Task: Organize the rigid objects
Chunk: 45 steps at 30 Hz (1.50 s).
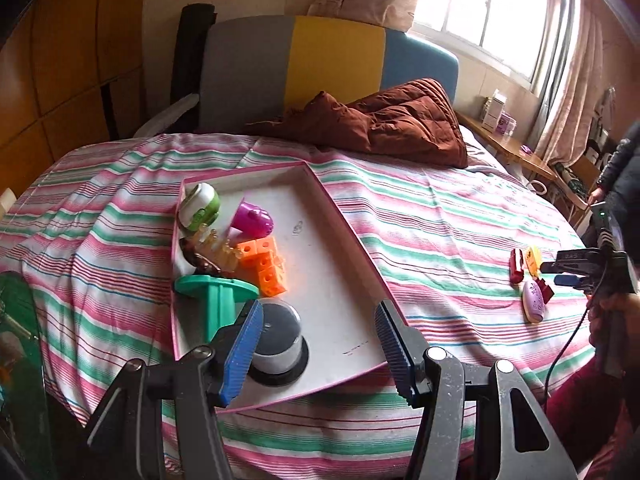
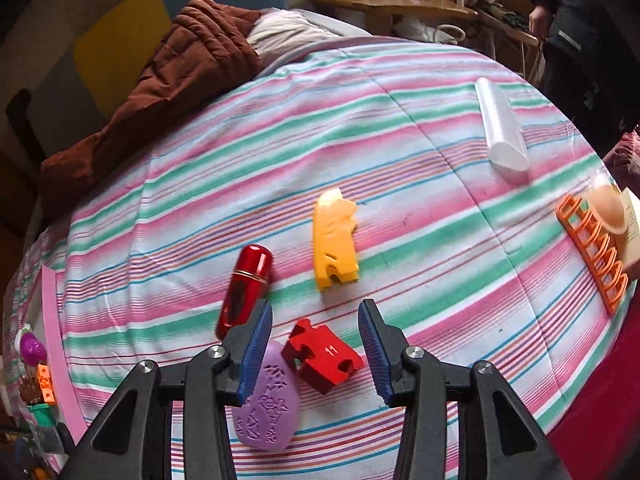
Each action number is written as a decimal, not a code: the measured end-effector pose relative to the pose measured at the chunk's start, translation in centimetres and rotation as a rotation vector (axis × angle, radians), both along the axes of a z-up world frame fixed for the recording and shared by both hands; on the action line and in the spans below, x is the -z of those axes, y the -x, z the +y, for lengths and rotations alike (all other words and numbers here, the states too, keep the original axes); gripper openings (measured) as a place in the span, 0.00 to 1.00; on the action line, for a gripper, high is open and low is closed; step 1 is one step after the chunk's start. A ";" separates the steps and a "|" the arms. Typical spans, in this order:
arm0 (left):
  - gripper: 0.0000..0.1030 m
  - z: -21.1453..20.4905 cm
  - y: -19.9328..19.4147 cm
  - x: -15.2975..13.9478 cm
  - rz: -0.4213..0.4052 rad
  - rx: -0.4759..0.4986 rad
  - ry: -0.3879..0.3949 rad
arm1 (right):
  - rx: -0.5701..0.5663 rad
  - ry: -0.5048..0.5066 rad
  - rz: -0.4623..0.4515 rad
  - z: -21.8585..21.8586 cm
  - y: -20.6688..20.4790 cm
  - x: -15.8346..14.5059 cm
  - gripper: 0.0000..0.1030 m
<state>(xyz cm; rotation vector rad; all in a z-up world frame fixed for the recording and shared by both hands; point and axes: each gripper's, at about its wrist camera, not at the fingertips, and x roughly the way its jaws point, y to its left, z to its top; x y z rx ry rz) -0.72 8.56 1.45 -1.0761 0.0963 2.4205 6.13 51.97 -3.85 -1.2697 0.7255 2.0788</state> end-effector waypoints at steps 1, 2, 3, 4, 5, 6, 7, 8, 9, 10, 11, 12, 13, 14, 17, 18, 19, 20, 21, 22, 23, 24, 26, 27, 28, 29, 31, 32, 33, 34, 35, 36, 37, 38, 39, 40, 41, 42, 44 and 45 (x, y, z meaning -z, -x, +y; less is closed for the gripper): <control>0.58 0.3 -0.2 0.0 -0.001 0.008 0.000 | -0.004 0.011 -0.023 0.1 0.1 0.6 0.44; 0.58 0.6 -0.3 0.1 -0.002 0.019 0.004 | -0.007 0.031 -0.037 0.0 0.2 1.3 0.44; 0.58 0.9 -0.5 0.2 -0.002 0.028 0.008 | -0.015 0.055 -0.037 -0.1 0.4 1.8 0.44; 0.58 1.1 -0.7 0.2 -0.001 0.035 0.010 | -0.036 0.077 -0.030 -0.3 0.6 2.1 0.44; 0.58 1.3 -0.9 0.3 0.000 0.042 0.013 | -0.063 0.102 -0.037 -0.7 1.0 2.6 0.46; 0.58 1.4 -1.0 0.4 -0.002 0.048 0.016 | -0.086 0.117 -0.041 -1.2 1.4 2.9 0.46; 0.58 1.6 -1.0 0.4 -0.005 0.052 0.018 | -0.119 0.095 -0.040 -2.0 1.7 2.8 0.46; 0.58 1.7 -1.1 0.5 -0.009 0.056 0.017 | -0.170 0.094 -0.037 -2.9 2.2 2.7 0.46; 0.58 1.9 -1.1 0.6 -0.014 0.060 0.019 | -0.210 0.106 -0.029 -3.7 2.7 2.7 0.46; 0.58 2.0 -1.1 0.7 -0.017 0.065 0.021 | -0.241 0.116 -0.021 -4.5 3.1 2.7 0.46; 0.58 2.2 -1.2 0.8 -0.019 0.071 0.024 | -0.269 0.119 -0.019 -5.3 3.5 2.7 0.46; 0.58 2.4 -1.4 0.8 -0.020 0.080 0.024 | -0.298 0.123 -0.011 -6.0 3.9 2.7 0.46; 0.58 2.7 -1.5 0.8 -0.018 0.093 0.027 | -0.327 0.142 0.011 -6.6 4.2 2.7 0.46; 0.58 3.0 -1.7 0.8 -0.015 0.107 0.033 | -0.356 0.176 0.039 -7.1 4.5 2.7 0.46; 0.58 3.8 -2.0 1.1 -0.021 0.143 0.034 | -0.421 0.222 0.085 -8.1 5.0 2.2 0.48; 0.58 4.1 -2.0 1.2 -0.028 0.152 0.035 | -0.436 0.211 0.090 -8.3 5.1 1.9 0.50; 0.58 4.4 -2.0 1.4 -0.037 0.159 0.038 | -0.444 0.202 0.091 -8.4 5.1 1.7 0.58; 0.58 4.6 -2.1 1.6 -0.043 0.167 0.041 | -0.447 0.200 0.095 -8.3 5.1 1.6 0.68; 0.58 4.9 -2.2 1.8 -0.049 0.175 0.046 | -0.450 0.204 0.106 -8.1 5.1 1.4 0.72; 0.58 5.2 -2.2 1.9 -0.055 0.182 0.051 | -0.454 0.208 0.114 -7.9 5.1 1.2 0.79; 0.58 5.5 -2.3 2.0 -0.059 0.191 0.053 | -0.457 0.202 0.112 -7.7 5.0 1.0 0.79; 0.58 5.8 -2.4 2.1 -0.064 0.201 0.054 | -0.452 0.191 0.112 -7.3 4.9 0.7 0.79; 0.58 6.5 -2.4 2.2 -0.071 0.219 0.055 | -0.425 0.178 0.146 -6.2 4.4 0.0 0.79; 0.58 7.0 -2.4 2.2 -0.078 0.230 0.055 | -0.401 0.175 0.162 -5.5 4.2 -0.2 0.79; 0.58 7.7 -2.3 2.3 -0.088 0.242 0.054 | -0.371 0.168 0.179 -4.8 3.7 -0.4 0.79; 0.58 8.4 -2.2 2.4 -0.097 0.254 0.053 | -0.336 0.167 0.198 -4.0 3.6 -0.4 0.79; 0.58 9.9 -2.0 2.6 -0.113 0.276 0.052 | -0.272 0.202 0.217 -2.7 3.4 -0.1 0.79; 0.58 10.8 -1.8 2.7 -0.127 0.285 0.048 | -0.249 0.223 0.232 -2.3 3.2 -0.1 0.79; 0.58 11.7 -1.6 2.9 -0.142 0.296 0.045 | -0.234 0.237 0.242 -1.8 3.2 0.0 0.79; 0.58 12.7 -1.4 3.2 -0.156 0.311 0.045 | -0.222 0.243 0.247 -1.6 3.1 0.0 0.79; 0.58 13.9 -1.2 3.5 -0.170 0.324 0.049 | -0.213 0.250 0.245 -1.4 2.9 0.1 0.79; 0.58 15.0 -1.0 3.9 -0.186 0.335 0.055 | -0.205 0.258 0.243 -1.3 2.8 0.2 0.79; 0.58 16.0 -0.8 4.2 -0.199 0.348 0.057 | -0.199 0.264 0.243 -1.1 2.6 0.2 0.79; 0.58 17.1 -0.7 4.6 -0.207 0.364 0.063 | -0.193 0.265 0.239 -1.0 2.4 0.2 0.79; 0.58 18.2 -0.6 5.0 -0.214 0.372 0.079 | -0.187 0.263 0.237 -0.9 2.2 0.2 0.79; 0.58 19.2 -0.5 5.2 -0.219 0.381 0.089 | -0.180 0.261 0.239 -0.8 2.2 0.1 0.79; 0.58 20.2 -0.5 5.3 -0.218 0.390 0.092 | -0.171 0.258 0.246 -0.7 2.0 0.0 0.79; 0.57 21.0 -0.5 5.3 -0.212 0.393 0.099 | -0.161 0.254 0.253 -0.6 1.8 -0.1 0.79; 0.56 22.7 -0.5 5.4 -0.204 0.414 0.111 | -0.141 0.249 0.257 -0.3 1.6 -0.1 0.79; 0.56 23.4 -0.5 5.4 -0.202 0.416 0.115 | -0.131 0.251 0.259 -0.1 1.5 0.0 0.79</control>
